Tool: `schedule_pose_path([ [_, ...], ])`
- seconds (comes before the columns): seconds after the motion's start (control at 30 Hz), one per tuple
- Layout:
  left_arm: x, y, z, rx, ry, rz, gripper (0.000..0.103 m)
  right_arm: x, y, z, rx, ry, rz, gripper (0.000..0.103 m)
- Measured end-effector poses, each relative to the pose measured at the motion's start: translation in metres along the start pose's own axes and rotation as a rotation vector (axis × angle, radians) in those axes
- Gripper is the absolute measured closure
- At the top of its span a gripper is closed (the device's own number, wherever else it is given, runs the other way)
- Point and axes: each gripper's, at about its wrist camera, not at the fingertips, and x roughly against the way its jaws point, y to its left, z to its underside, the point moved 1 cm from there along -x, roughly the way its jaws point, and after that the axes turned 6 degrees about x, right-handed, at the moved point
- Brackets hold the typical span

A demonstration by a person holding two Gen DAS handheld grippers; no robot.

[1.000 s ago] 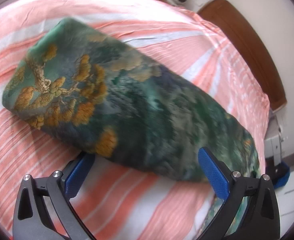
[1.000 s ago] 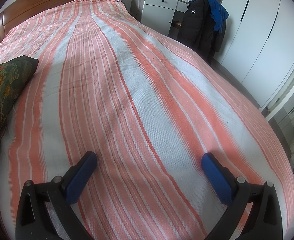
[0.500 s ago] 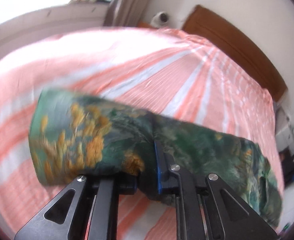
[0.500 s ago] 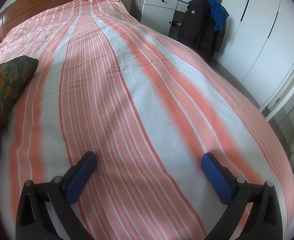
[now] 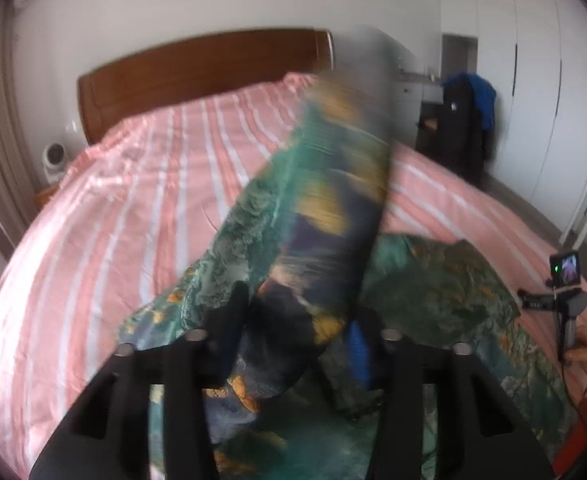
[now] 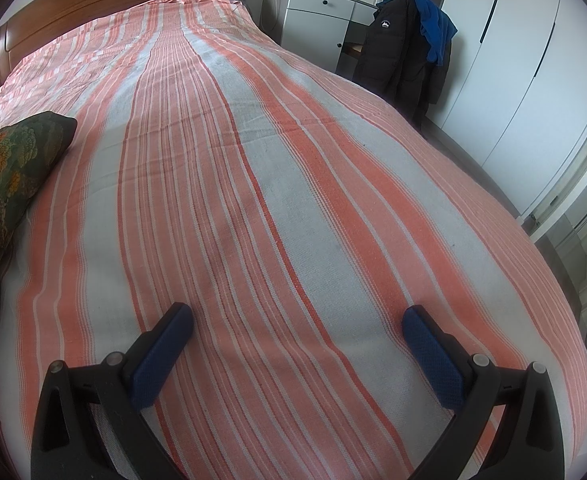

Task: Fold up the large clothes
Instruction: 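Lift the held edge and fold it over toward the collar with the left gripper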

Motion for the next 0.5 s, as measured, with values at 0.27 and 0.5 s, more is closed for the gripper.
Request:
schedule_pose_path([
  [0.27,-0.046,0.016,0.062,0.091,0.269,0.030,0.023,0.000,0.000,0.000,0.000,0.000,0.000,0.000],
  [0.5,0.052,0.069,0.135,-0.048,0.297,-0.165,0.017,-0.001,0.001,-0.002,-0.001,0.003,0.000,0.000],
])
